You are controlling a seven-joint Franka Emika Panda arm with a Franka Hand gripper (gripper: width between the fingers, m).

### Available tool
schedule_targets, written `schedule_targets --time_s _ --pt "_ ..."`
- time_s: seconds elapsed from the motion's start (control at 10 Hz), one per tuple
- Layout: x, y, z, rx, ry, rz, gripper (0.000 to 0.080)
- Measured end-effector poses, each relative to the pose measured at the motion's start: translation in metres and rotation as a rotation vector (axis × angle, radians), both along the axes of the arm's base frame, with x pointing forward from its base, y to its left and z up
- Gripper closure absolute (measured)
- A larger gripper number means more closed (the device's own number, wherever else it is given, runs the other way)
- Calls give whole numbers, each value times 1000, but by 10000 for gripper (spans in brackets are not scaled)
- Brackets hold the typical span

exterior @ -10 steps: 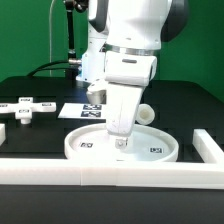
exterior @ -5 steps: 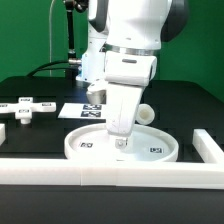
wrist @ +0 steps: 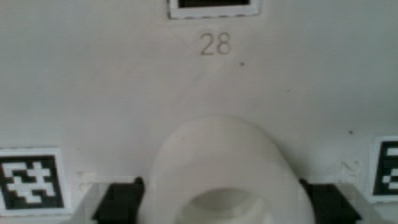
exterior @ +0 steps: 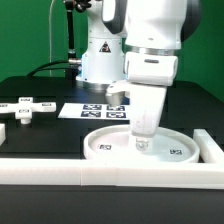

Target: Assemble round table

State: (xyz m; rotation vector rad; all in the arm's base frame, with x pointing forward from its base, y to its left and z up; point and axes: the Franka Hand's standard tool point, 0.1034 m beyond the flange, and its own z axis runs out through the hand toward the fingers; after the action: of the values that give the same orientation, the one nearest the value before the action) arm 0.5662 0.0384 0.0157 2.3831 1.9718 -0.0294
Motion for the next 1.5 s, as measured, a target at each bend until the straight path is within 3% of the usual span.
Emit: schedule_targets --time_s 0.2,0.7,0.8,0.9,1.0,1.2,1.4,1.5 --pt "1 2 1 -20 25 -41 392" --pt "1 1 0 -22 31 -48 390" --pt "1 1 0 -22 31 -48 224" --pt "1 0 1 -22 31 -46 224" --pt "3 -3 7 -24 27 -54 163" --pt "-3 -8 27 -15 -18 -100 153" --pt "-26 -9 49 2 -71 -190 151" --pt "-47 -8 52 11 -79 -256 151"
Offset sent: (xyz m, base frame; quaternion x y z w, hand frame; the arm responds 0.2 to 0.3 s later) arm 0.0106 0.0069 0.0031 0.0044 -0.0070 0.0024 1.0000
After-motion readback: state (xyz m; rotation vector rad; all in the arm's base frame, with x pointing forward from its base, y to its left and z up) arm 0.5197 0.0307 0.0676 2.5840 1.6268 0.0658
